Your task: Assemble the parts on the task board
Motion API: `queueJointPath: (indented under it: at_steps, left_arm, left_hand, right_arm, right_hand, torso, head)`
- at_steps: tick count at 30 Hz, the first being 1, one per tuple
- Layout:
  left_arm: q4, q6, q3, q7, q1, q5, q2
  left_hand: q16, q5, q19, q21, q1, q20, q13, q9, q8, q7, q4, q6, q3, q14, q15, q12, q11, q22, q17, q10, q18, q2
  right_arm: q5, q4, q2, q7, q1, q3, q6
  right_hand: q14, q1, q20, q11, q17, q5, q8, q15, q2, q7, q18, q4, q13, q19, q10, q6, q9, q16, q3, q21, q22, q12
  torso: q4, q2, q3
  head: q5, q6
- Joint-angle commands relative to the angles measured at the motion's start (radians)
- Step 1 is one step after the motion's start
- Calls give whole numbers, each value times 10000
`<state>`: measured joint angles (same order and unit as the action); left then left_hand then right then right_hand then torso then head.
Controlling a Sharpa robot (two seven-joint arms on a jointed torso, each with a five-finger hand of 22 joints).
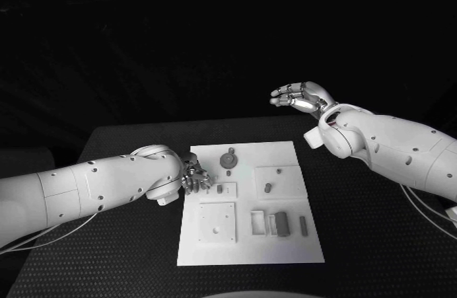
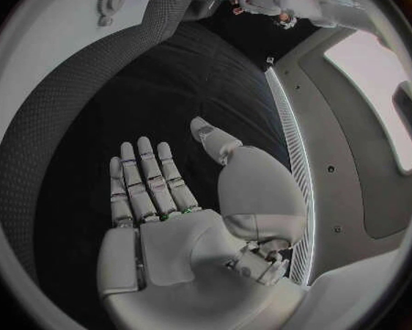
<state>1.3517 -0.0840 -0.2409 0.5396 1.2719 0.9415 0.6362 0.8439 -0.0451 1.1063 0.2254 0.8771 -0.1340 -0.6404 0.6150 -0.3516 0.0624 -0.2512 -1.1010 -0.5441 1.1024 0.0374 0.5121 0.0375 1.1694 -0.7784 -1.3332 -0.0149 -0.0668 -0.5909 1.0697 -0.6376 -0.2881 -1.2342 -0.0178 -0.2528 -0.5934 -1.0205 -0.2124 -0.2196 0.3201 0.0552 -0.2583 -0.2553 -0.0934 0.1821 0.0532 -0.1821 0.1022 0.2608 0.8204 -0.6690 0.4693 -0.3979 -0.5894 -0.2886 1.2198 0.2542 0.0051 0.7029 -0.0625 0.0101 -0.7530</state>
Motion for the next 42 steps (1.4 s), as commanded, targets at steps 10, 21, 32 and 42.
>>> queueJointPath:
  at_steps: [10, 21, 32, 42]
  left_arm:
    - [-220, 226, 7, 91, -160, 494, -124]
    - [-224, 355, 8, 69, -210, 495, -173]
    - [-191, 394, 8, 61, -229, 534, -187]
    - [-306, 349, 8, 68, -263, 563, -229]
  left_hand:
    - [101, -35, 103, 53, -15, -20, -17, 16, -71, -12, 66, -70, -1, 118, 10, 50, 49, 58, 41, -66, -10, -69]
    - [131, -35, 116, 67, -23, -26, -19, 18, -73, -20, 61, -87, 4, 135, 17, 63, 58, 97, 61, -87, -14, -70]
    - [143, -36, 118, 73, -21, -29, -19, 18, -72, -22, 56, -90, 2, 138, 19, 67, 61, 115, 71, -92, -16, -78]
    - [151, -35, 116, 75, -23, -29, -18, 17, -68, -22, 50, -88, 4, 136, 21, 68, 61, 130, 81, -91, -15, -76]
  right_arm:
    - [-67, 30, -8, -76, -3, -6, 137]
    - [-67, 40, -14, -78, -3, -6, 140]
    - [-67, 39, -15, -81, -3, -6, 139]
    - [-67, 47, -21, -79, -3, -6, 140]
  right_hand:
    - [41, 48, -4, 50, -12, -53, -65, 22, 61, 473, -165, -2, -27, -40, 23, -52, -15, 66, 81, 53, 24, -59]
    - [41, 47, -5, 49, -13, -53, -68, 21, 62, 474, -164, -2, -37, -38, 25, -50, -20, 68, 82, 60, 31, -60]
    - [41, 47, -5, 48, -14, -53, -70, 20, 62, 475, -164, -2, -45, -36, 27, -49, -23, 69, 84, 66, 37, -62]
    - [40, 49, -6, 47, -15, -53, -72, 18, 63, 476, -164, 1, -52, -35, 29, -48, -26, 70, 86, 71, 41, -62]
  torso:
    - [-8, 4, -9]
    - [-3, -3, -8]
    - [-3, -2, -6]
    - [-7, 1, -7]
  head:
    - [3, -51]
    - [-15, -81]
    - [-32, -86]
    - [-27, -83]
